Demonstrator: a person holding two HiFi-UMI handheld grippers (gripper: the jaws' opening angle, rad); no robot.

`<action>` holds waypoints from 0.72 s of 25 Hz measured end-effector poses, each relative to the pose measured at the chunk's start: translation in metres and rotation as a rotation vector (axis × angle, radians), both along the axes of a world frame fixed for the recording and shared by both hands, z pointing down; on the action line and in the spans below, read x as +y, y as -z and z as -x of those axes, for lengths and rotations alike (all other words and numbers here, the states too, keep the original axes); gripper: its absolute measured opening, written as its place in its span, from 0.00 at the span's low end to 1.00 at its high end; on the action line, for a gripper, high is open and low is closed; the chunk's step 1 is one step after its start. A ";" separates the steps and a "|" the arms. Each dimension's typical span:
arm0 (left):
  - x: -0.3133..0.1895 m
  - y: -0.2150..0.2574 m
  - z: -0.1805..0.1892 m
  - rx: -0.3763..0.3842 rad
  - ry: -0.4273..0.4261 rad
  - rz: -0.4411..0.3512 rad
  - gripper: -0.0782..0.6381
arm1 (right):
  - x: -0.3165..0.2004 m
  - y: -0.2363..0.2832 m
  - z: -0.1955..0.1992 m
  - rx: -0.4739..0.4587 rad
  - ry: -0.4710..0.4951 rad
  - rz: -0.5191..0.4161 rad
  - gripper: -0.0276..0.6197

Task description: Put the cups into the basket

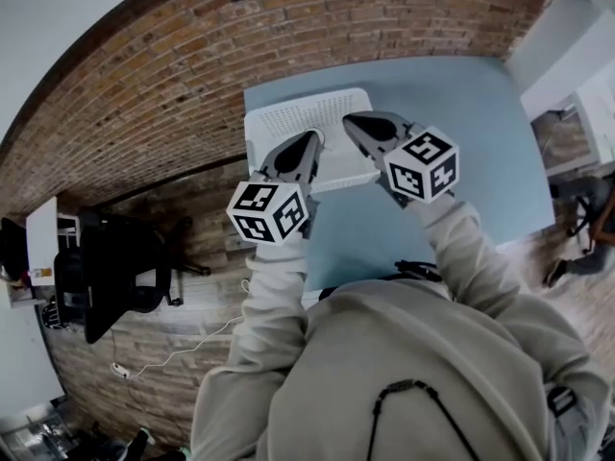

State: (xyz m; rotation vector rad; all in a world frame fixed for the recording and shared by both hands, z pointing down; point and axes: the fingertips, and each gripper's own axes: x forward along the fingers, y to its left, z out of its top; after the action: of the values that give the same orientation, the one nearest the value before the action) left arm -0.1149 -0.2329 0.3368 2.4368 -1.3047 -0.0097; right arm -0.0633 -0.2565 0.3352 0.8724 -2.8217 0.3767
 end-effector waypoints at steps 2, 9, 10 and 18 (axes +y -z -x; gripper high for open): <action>0.000 0.006 0.000 -0.002 0.002 -0.011 0.10 | 0.001 0.005 0.002 0.001 0.000 -0.014 0.06; -0.001 0.010 0.004 -0.007 0.001 -0.035 0.10 | 0.002 0.009 0.004 -0.018 0.010 0.001 0.06; -0.002 0.009 0.004 -0.007 0.002 -0.034 0.10 | 0.001 0.009 0.003 -0.019 0.011 0.001 0.06; -0.004 0.013 0.004 -0.028 0.008 -0.040 0.10 | -0.001 0.022 0.012 -0.035 0.032 -0.020 0.06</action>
State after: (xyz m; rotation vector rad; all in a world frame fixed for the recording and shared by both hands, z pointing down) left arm -0.1189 -0.2367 0.3234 2.4734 -1.3388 -0.0040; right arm -0.0756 -0.2578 0.3131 0.8320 -2.8723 0.3642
